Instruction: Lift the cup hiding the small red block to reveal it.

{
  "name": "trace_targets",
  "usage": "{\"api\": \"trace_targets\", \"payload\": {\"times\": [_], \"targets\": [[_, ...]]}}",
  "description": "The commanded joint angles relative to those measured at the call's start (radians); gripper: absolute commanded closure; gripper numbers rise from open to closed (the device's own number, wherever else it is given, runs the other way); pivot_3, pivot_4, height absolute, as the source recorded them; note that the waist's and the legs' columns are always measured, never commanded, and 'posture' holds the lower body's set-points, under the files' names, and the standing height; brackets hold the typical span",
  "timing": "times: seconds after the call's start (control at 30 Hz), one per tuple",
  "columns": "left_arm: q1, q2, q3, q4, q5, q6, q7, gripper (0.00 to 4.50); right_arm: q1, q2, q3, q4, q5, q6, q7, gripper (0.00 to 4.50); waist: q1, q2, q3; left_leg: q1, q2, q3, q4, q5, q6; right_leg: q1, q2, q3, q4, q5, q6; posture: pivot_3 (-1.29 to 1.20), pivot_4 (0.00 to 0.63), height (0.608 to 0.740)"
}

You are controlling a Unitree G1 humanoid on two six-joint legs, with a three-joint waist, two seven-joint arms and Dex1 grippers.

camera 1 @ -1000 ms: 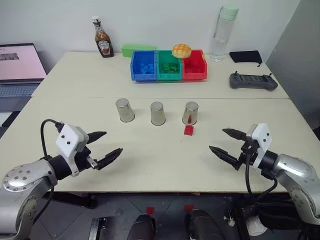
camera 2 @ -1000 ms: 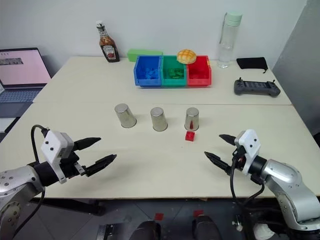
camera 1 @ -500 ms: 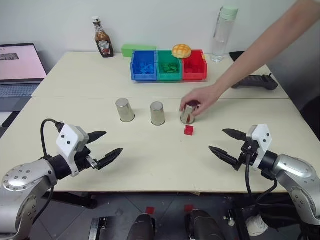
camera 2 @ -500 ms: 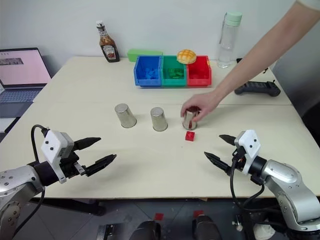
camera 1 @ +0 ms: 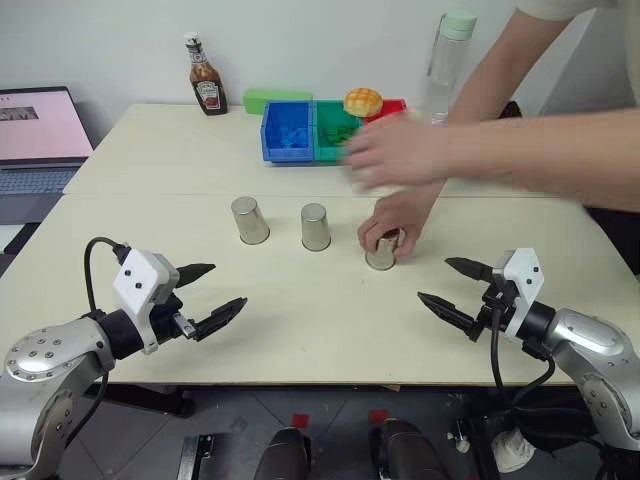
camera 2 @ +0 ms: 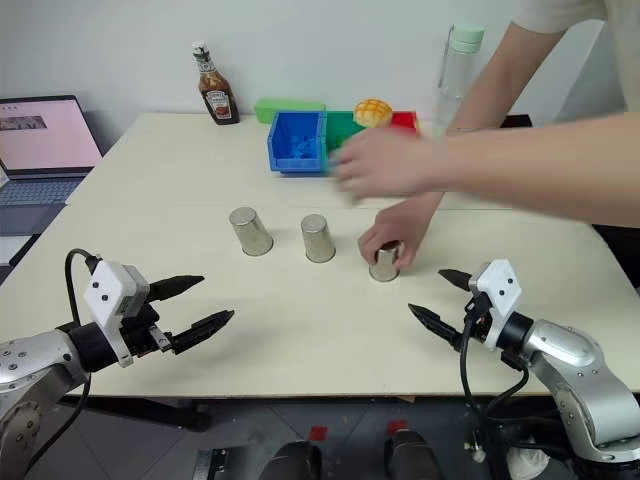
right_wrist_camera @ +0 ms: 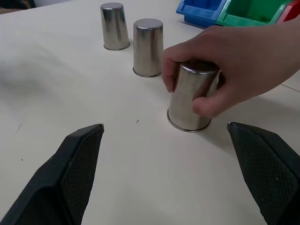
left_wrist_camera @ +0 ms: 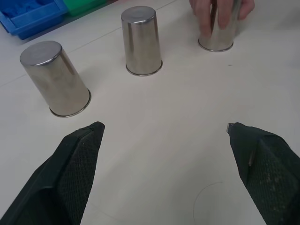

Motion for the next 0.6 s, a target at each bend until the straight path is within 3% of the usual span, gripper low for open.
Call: {"api": "trace_targets", "payload": {"times": [0.03, 0.6], "targets": [[-0.011, 0.017, 0.004, -0.011, -0.003, -0.010, -0.005, 0.00, 0.004, 0.002, -0.009, -0.015, -0.001, -0.036, 0.007, 0.01, 0.000, 0.000, 0.000, 0.000, 0.000, 0.000, 0.000, 0.000, 0.000, 0.000, 0.000, 0.000, 0.000, 0.000, 0.000, 0.00, 0.150, 0.740], [-0.021, 0.015, -0.006, -0.001, 0.001, -0.016, -0.006, 0.00, 0.012, 0.003, -0.002, 0.003, -0.011, -0.065, 0.009, 0.01, 0.000, 0.000, 0.000, 0.000, 0.000, 0.000, 0.000, 0.000, 0.000, 0.000, 0.000, 0.000, 0.000, 0.000, 0.000, 0.00, 0.150, 0.740]]}}
